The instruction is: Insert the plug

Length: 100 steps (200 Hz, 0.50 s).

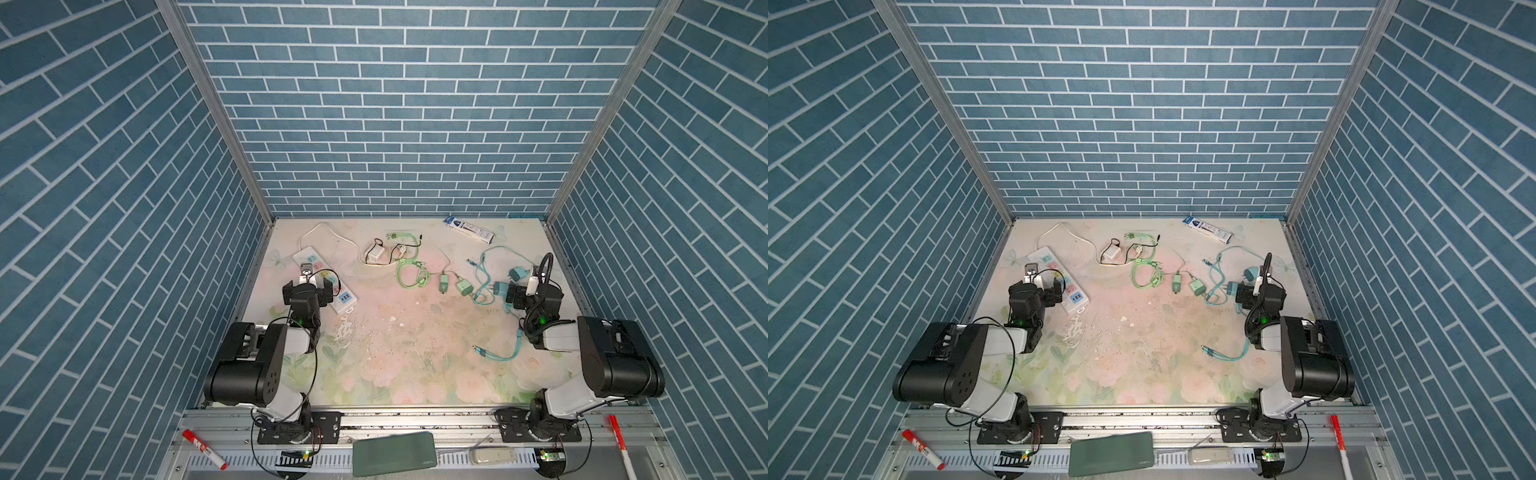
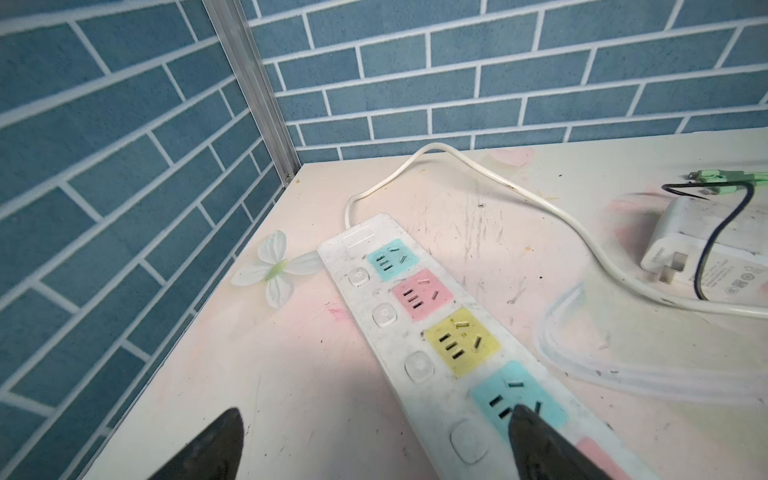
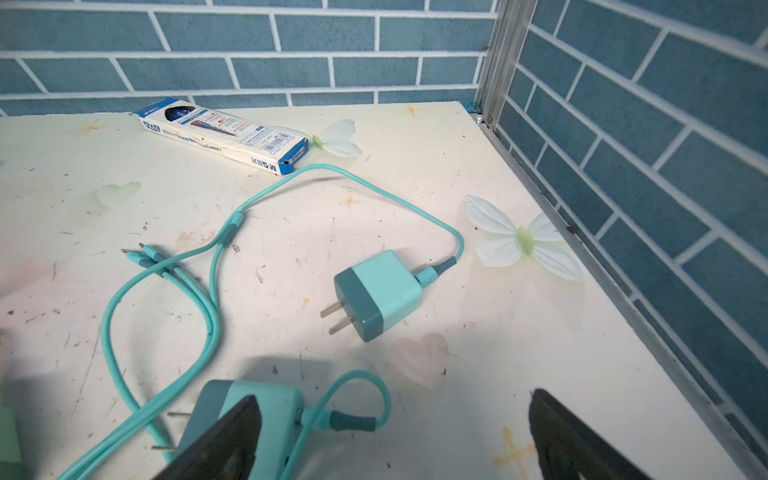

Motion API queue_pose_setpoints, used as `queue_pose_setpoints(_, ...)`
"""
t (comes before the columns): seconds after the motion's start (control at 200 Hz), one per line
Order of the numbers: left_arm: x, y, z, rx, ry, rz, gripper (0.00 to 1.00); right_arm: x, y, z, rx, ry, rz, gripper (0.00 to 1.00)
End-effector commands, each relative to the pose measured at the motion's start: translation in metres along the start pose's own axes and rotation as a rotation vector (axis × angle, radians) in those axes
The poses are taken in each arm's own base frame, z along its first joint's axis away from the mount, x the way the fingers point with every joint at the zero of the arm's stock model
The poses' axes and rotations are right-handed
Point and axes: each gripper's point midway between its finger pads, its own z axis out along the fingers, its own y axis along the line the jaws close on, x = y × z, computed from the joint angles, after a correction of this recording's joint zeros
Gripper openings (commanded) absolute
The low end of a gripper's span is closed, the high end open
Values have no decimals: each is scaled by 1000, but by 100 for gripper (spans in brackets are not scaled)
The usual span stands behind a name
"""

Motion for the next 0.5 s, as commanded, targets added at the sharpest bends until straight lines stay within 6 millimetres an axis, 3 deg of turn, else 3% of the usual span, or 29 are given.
queue_pose_setpoints(0.0,2,-7,-1,38,0,21,100,-8,1,1,-6,-18,23,99)
queue_pose_setpoints(0.495,2,-13,1,72,7,35,100,-9,1,1,-7,-18,22,99)
